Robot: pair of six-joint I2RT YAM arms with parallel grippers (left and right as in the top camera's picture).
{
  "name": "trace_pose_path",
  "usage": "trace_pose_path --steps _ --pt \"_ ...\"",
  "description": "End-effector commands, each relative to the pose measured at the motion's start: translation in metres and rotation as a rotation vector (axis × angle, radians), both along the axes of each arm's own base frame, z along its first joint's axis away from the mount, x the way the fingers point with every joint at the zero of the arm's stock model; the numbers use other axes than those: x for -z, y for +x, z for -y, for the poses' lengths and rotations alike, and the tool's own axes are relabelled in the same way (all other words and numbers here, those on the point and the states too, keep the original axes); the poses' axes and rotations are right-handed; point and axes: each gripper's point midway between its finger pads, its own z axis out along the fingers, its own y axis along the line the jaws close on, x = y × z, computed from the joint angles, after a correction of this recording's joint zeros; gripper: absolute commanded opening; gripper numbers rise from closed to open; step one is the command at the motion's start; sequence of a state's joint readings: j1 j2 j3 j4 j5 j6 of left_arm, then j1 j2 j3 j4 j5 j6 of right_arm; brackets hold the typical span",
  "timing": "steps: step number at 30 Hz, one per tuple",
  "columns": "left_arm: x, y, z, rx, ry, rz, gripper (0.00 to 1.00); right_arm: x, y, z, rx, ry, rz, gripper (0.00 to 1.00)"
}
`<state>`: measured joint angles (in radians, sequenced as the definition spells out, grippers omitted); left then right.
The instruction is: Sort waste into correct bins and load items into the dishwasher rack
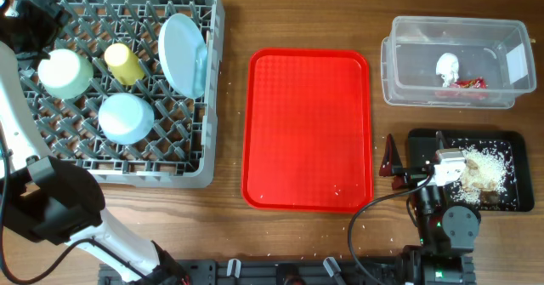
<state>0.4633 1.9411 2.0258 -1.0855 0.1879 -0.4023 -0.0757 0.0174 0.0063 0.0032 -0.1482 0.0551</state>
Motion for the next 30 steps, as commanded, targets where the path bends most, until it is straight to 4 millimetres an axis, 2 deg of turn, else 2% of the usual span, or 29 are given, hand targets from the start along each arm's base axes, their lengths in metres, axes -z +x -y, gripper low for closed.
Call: trace_pose_path --steps 1,4,6,9,12,13,15,16,18,20,22,27,30 --pt "0.016 -0.022 0.007 -0.001 -0.036 -0.111 1.0 -0.003 -0.001 0.004 0.024 -0.001 0.016 1.0" --pt "0.027 -0.053 0.018 0.01 -0.023 -0.24 1.0 -0.003 -0.001 0.004 0.024 -0.002 0.016 1.0" --pt "0.031 -0.057 0.027 0.058 0.022 -0.24 1.0 -0.003 -0.001 0.004 0.024 -0.001 0.016 1.0" --pt "0.051 -0.061 0.064 0.203 0.118 -0.142 1.0 -0.003 -0.001 0.004 0.024 -0.002 0.016 1.0" --pt "0.076 -0.072 0.1 0.273 0.185 -0.003 1.0 -0.003 -0.001 0.004 0.024 -0.002 0.016 1.0" --pt "0.09 -0.08 0.116 0.302 0.208 0.057 1.0 -0.003 -0.001 0.004 0.024 -0.002 0.016 1.0" --pt "0.104 -0.095 0.142 0.353 0.247 0.174 1.0 -0.003 -0.001 0.004 0.024 -0.001 0.016 1.0" --pt "0.115 -0.111 0.159 0.387 0.264 0.237 1.0 -0.003 -0.001 0.004 0.024 -0.002 0.016 1.0" --pt "0.131 -0.141 0.174 0.418 0.271 0.276 1.0 -0.003 -0.001 0.004 0.024 -0.002 0.016 1.0" --pt "0.141 -0.164 0.179 0.424 0.277 0.3 1.0 -0.003 -0.001 0.004 0.024 -0.001 0.016 0.99" --pt "0.14 -0.181 0.18 0.415 0.299 0.372 1.0 -0.003 -0.001 0.004 0.024 -0.001 0.016 1.0" --pt "0.138 -0.198 0.189 0.424 0.339 0.52 1.0 -0.003 -0.001 0.004 0.024 -0.002 0.016 1.0" --pt "0.132 -0.201 0.191 0.421 0.359 0.606 1.0 -0.003 -0.001 0.004 0.024 -0.002 0.016 1.0"
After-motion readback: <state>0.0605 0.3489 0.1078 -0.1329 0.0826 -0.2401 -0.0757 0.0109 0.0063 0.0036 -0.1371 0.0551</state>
